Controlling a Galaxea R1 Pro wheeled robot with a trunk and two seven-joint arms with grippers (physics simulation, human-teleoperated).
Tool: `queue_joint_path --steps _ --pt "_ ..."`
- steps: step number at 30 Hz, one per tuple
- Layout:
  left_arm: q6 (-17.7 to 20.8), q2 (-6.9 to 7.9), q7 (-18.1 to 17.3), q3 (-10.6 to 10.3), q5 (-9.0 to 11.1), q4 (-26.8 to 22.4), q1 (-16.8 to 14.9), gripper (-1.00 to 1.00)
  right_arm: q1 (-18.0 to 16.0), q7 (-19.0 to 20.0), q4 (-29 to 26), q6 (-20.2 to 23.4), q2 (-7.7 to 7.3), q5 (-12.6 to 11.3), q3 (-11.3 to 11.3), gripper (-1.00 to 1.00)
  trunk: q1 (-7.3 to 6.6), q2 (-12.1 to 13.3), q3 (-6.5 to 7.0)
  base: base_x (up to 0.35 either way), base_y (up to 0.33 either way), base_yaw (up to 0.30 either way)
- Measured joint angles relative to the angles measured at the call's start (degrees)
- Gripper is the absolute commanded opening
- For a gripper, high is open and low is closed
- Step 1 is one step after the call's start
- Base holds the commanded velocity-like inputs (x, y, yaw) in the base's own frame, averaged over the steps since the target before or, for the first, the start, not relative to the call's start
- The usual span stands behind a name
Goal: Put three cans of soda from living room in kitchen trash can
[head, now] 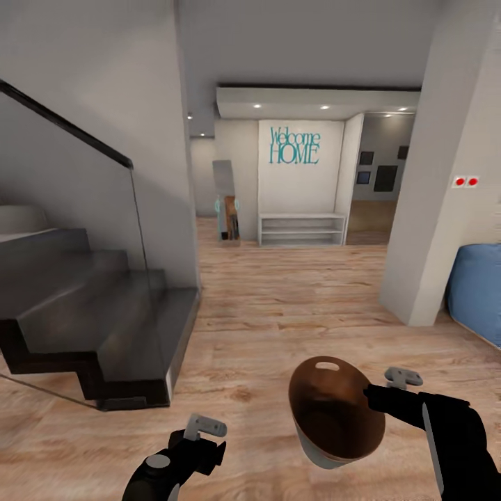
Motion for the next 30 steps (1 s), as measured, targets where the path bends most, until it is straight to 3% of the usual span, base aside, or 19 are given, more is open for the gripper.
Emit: queue_joint_path --steps 12,30 --pt "0.0 0.0 0.0 0.0 0.0 0.06 -0.03 1.0 0.0 0.03 0.02 0.07 0.0 -0.27 0.09 -1.0 0.0 0.0 0.33 0.0 0.0 -0.085" --pt "0.0 0.0 0.0 0.0 -0.07 0.06 -0.04 1.0 0.0 0.18 0.0 0.01 0.0 -0.03 0.12 -1.0 0.0 0.0 0.34 0.0 0.0 -0.277"
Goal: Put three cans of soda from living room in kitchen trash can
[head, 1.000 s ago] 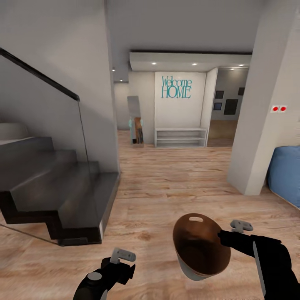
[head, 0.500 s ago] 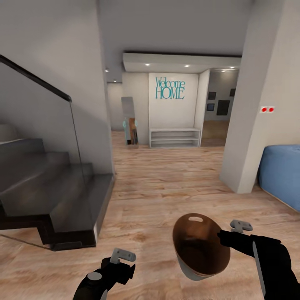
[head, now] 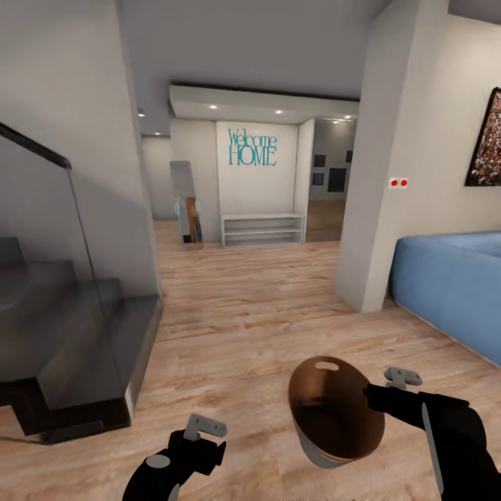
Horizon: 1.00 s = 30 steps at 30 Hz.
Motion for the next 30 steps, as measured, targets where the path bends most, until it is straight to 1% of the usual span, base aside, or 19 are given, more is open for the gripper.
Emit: queue_joint_path --steps 30 --pt "0.0 0.0 0.0 0.0 0.0 0.03 0.04 1.0 0.0 0.0 -0.03 -0.01 0.0 0.1 -0.11 -1.0 0.0 0.0 0.0 0.0 0.0 -0.285"
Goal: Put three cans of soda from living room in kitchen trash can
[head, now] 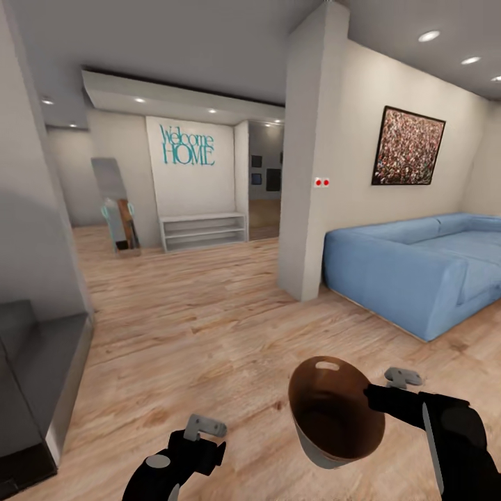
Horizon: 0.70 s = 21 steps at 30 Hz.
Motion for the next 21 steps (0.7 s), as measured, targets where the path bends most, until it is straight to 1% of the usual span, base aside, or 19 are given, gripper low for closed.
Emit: queue_joint_path --steps 21 --pt "0.0 0.0 0.0 0.0 0.0 0.0 -0.01 1.0 0.0 0.0 -0.05 -0.01 0.0 -0.01 -0.01 -1.0 0.0 0.0 0.0 0.0 0.0 -0.232"
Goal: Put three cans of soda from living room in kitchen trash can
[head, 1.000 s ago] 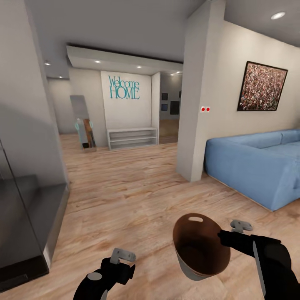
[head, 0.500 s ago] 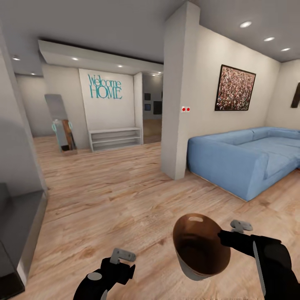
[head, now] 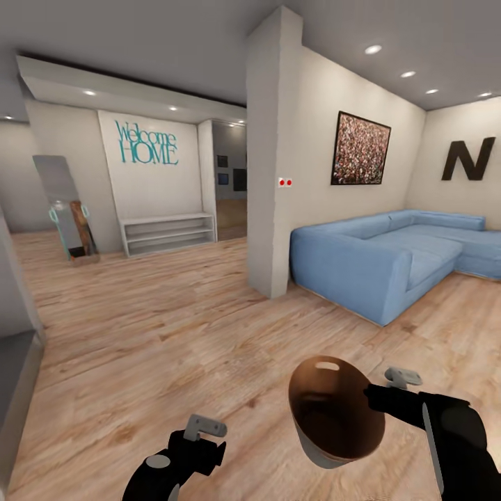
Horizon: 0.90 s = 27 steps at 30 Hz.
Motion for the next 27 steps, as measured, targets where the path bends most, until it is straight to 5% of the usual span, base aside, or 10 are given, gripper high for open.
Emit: queue_joint_path --steps 27 --pt "0.0 0.0 0.0 0.0 0.0 0.0 0.02 1.0 0.0 0.01 0.0 0.01 0.0 -0.03 0.0 -1.0 0.0 0.0 0.0 0.0 0.0 -0.224"
